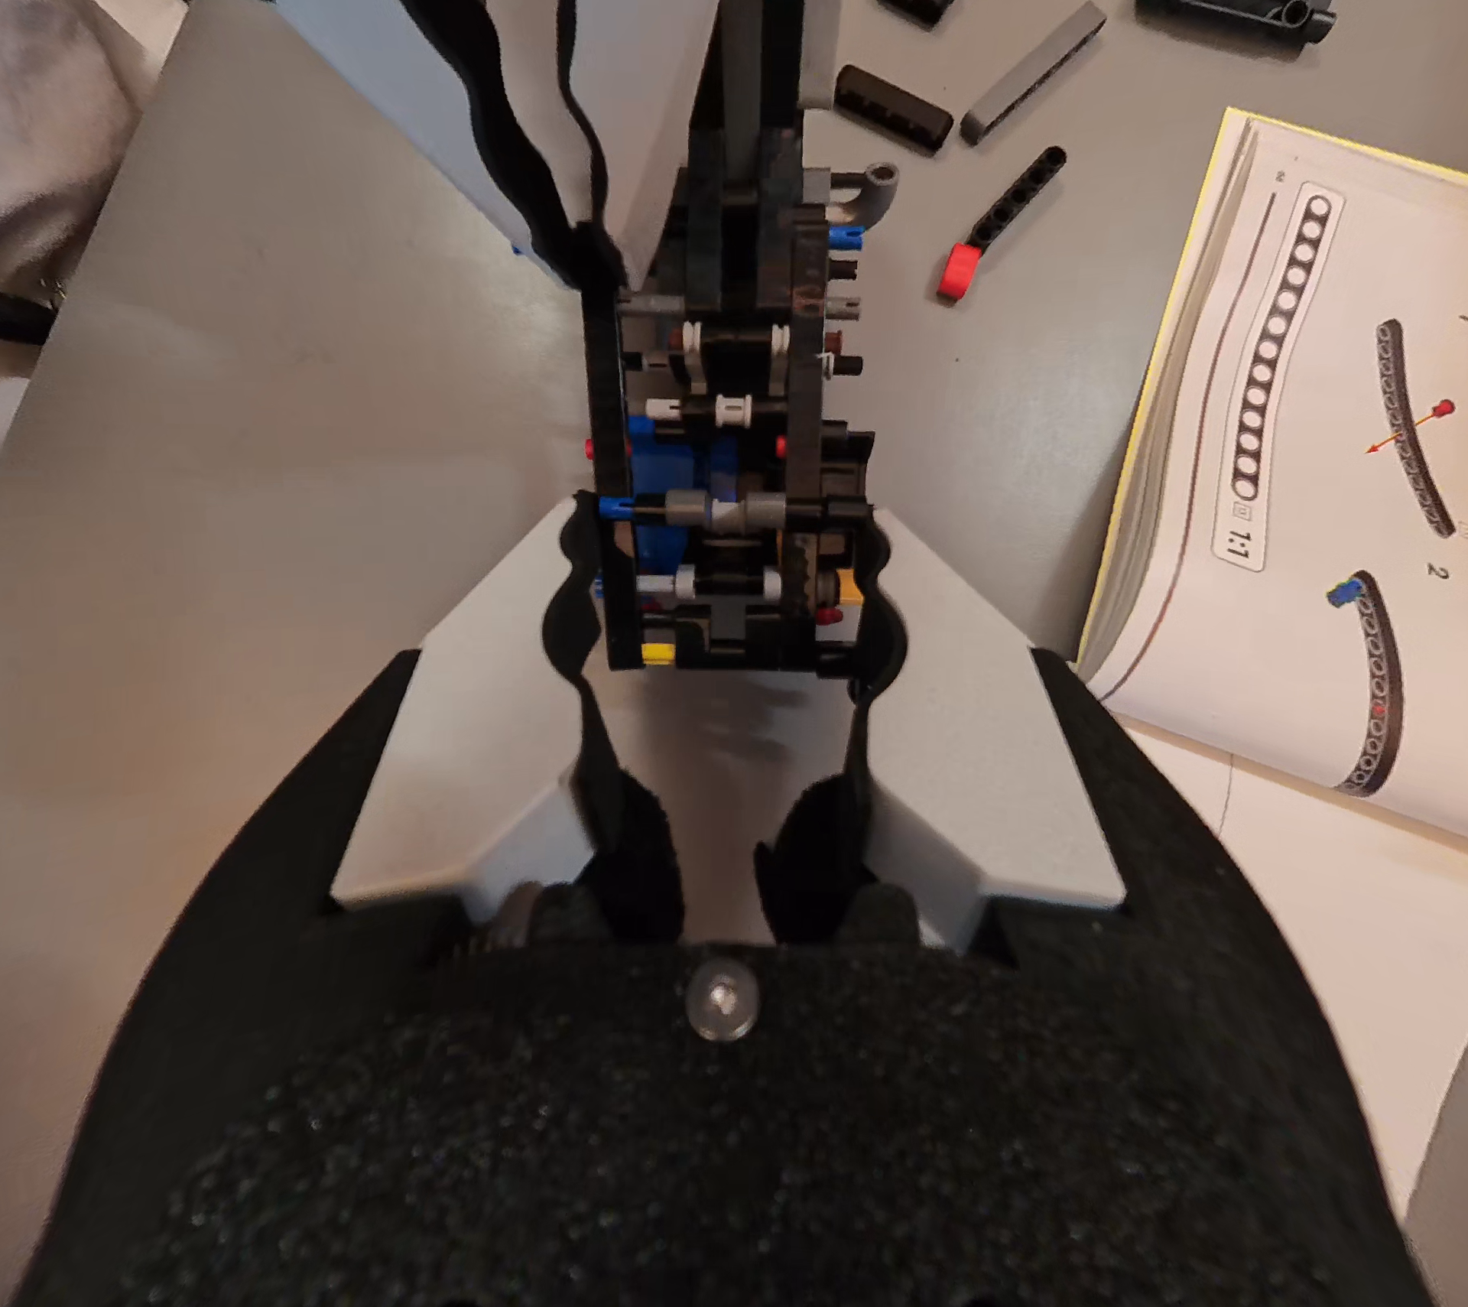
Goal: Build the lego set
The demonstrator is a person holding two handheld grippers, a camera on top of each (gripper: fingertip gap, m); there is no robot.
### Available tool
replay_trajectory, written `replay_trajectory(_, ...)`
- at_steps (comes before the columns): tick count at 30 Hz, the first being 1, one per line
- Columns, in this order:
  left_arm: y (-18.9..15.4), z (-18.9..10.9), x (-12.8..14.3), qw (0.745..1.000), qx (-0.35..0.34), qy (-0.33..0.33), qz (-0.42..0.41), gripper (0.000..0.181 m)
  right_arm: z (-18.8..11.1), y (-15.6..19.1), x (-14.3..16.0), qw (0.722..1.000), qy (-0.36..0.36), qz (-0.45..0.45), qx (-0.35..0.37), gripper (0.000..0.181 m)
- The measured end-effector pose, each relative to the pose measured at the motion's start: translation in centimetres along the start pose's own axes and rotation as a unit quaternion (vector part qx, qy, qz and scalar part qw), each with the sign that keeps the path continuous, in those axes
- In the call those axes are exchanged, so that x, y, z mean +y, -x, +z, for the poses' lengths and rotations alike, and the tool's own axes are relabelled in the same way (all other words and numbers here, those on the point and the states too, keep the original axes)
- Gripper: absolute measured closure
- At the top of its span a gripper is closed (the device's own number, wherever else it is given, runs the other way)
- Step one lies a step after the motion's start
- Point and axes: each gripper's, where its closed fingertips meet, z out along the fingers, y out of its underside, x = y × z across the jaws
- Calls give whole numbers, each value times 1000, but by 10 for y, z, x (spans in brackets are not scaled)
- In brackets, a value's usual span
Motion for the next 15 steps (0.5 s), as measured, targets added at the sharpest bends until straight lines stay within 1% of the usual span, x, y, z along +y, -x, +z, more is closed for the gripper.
replay_trajectory(1, 1, 1, 0, 1000, -2, -6, -4, 172, 0, 0, 0, 1000, -2, 1, -1, 117)
replay_trajectory(3, 0, 1, 0, 1000, -3, -21, -11, 172, 0, 0, 0, 1000, -3, 0, -1, 117)
replay_trajectory(6, 2, -4, 0, 999, -9, -37, -16, 167, 1, 0, 0, 1000, -2, 1, -1, 117)
replay_trajectory(9, 10, -16, -2, 998, -22, -61, -17, 146, 0, 0, 0, 1000, 0, -4, 1, 117)
replay_trajectory(11, 18, -16, -3, 997, -20, -71, -28, 120, 1, 0, -1, 1000, 1, -6, 3, 118)
replay_trajectory(12, 22, -12, -2, 997, -16, -69, -33, 112, 1, 0, -1, 1000, 0, -6, 3, 118)
replay_trajectory(14, 24, -2, -1, 997, 3, -65, -45, 102, 1, -1, -2, 1000, -2, -7, 3, 118)
replay_trajectory(15, 25, 2, -2, 997, 10, -63, -50, 102, 1, -1, -2, 1000, -3, -10, 4, 118)
